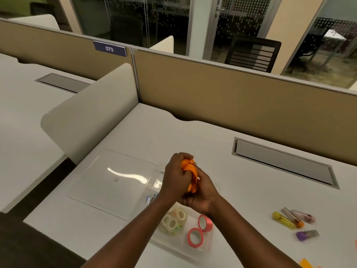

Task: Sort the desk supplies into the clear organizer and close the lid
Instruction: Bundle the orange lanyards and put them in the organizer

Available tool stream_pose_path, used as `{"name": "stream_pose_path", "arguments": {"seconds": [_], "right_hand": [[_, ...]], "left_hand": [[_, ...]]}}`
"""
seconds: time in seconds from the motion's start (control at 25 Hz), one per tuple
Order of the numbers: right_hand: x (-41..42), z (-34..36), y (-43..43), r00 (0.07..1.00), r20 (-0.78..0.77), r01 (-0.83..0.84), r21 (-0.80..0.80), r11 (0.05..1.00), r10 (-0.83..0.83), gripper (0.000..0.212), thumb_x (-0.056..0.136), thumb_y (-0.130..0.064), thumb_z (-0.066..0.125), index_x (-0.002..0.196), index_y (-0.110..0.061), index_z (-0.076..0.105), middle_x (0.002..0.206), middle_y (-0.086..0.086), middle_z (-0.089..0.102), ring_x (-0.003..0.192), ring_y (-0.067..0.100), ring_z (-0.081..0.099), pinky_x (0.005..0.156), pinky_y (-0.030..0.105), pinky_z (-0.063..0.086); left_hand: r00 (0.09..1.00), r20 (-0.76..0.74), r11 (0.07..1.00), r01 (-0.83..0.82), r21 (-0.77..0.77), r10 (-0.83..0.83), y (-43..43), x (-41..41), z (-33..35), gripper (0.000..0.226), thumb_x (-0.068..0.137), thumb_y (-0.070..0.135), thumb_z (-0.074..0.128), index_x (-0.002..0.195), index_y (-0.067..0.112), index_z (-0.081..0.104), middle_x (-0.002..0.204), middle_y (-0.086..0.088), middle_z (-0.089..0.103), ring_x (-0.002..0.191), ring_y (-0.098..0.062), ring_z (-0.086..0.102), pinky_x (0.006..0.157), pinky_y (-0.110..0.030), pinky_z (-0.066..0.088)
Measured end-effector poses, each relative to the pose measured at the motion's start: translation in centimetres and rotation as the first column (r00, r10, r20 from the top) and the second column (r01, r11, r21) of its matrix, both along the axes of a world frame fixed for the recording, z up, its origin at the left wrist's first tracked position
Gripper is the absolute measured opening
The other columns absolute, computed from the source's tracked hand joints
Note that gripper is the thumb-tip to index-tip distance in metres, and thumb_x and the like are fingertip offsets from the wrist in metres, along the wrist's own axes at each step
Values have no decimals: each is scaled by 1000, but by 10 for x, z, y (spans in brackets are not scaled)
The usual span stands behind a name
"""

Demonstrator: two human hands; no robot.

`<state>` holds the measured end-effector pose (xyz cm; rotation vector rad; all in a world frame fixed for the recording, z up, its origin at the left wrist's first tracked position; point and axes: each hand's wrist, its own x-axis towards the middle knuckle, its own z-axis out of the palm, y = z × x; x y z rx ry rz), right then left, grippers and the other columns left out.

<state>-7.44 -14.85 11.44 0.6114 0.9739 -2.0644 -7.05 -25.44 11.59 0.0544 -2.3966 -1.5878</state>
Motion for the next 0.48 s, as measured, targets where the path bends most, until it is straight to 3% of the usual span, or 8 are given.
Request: {"name": "stream_pose_path", "arguments": {"seconds": [0.12,0.2,0.32,0.48], "right_hand": [[-24,-12,-20,998,-22,64,87,994,-62,42,95,-41,56,125,-13,64,107,10,74,98,25,70,79,39,57],[-41,-22,-33,997,-23,74,167,983,-71,37,96,-34,57,123,-10,63,110,14,73,100,28,70,73,40,58],[-61,-36,-50,999,1,39,299,954,-41,31,95,-25,60,121,-8,62,115,18,69,98,32,67,72,41,57],[-77,-50,-69,999,31,-2,408,913,-12,26,93,-13,61,117,-7,54,120,22,58,96,34,59,66,41,53]], "left_hand": [[998,22,992,65,-110,-62,-21,-4,-20,48,81,13,60,127,26,53,118,11,60,104,-4,57,86,-24,51],[991,84,986,118,-119,-108,-34,-8,-32,58,85,20,58,141,22,41,131,13,51,113,-2,50,90,-15,43],[985,147,983,107,-148,-85,-54,-17,-47,62,89,26,57,146,17,34,134,10,46,113,-2,45,85,-6,33],[961,276,973,60,-224,4,-82,-34,-65,51,89,22,64,137,16,47,131,-8,53,111,-19,56,87,-25,46]]}}
